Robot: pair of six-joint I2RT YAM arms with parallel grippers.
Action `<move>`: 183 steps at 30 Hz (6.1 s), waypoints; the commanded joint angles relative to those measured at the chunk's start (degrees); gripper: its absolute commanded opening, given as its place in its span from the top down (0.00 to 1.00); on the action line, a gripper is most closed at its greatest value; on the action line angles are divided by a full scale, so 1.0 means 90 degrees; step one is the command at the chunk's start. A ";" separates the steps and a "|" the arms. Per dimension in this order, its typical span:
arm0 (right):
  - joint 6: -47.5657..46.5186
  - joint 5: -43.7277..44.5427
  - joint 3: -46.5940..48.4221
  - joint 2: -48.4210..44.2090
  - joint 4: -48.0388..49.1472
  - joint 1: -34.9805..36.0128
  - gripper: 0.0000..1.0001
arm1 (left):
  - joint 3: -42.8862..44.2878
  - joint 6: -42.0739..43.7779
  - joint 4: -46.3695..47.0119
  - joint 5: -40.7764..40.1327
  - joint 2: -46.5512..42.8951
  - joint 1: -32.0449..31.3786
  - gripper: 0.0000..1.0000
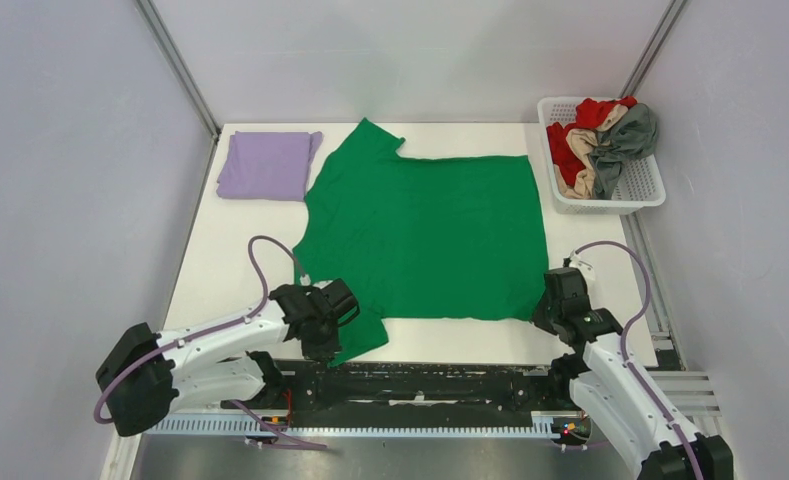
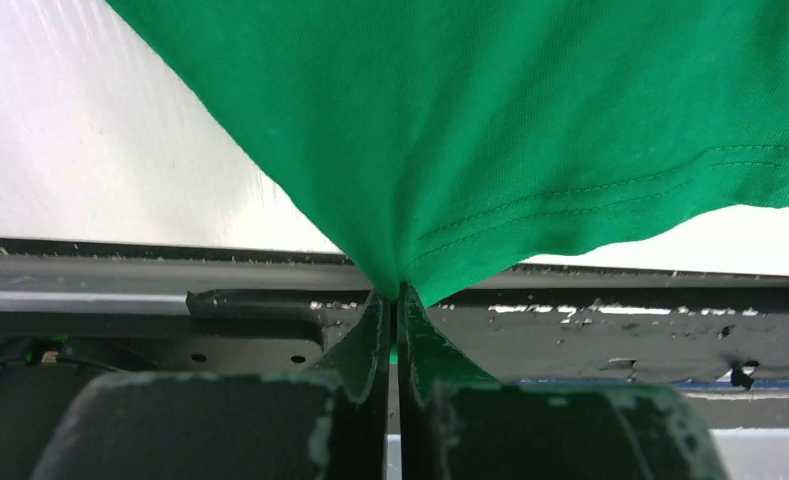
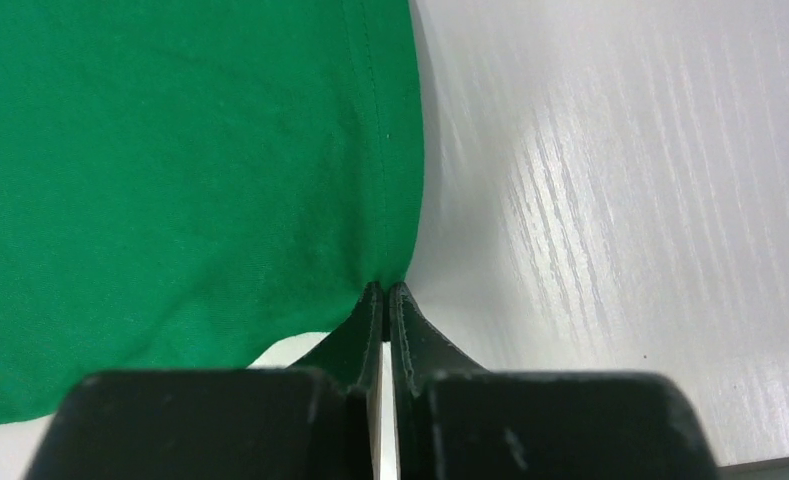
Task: Fold and stack the t-shirts
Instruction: Grab the side of the flattened tshirt closest away from the robot with both arms, then fold the flattened tshirt in 1/3 of the way, then grab the side of the flattened tshirt furthest away from the robot with both arms
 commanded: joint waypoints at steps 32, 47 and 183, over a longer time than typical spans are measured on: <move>-0.0880 -0.0133 0.2333 0.2178 0.1029 -0.0021 1.00 | 0.3389 0.2235 0.1148 0.0139 0.1567 0.2280 0.98; -0.1198 -0.0020 0.3428 0.3277 0.1276 -0.0590 1.00 | 0.3802 0.2235 0.1904 0.0176 0.1811 0.3562 0.98; -0.1412 0.0308 0.3452 0.4333 0.2659 0.0386 0.02 | 0.9016 0.3417 0.1304 -0.0450 0.7410 0.4364 0.10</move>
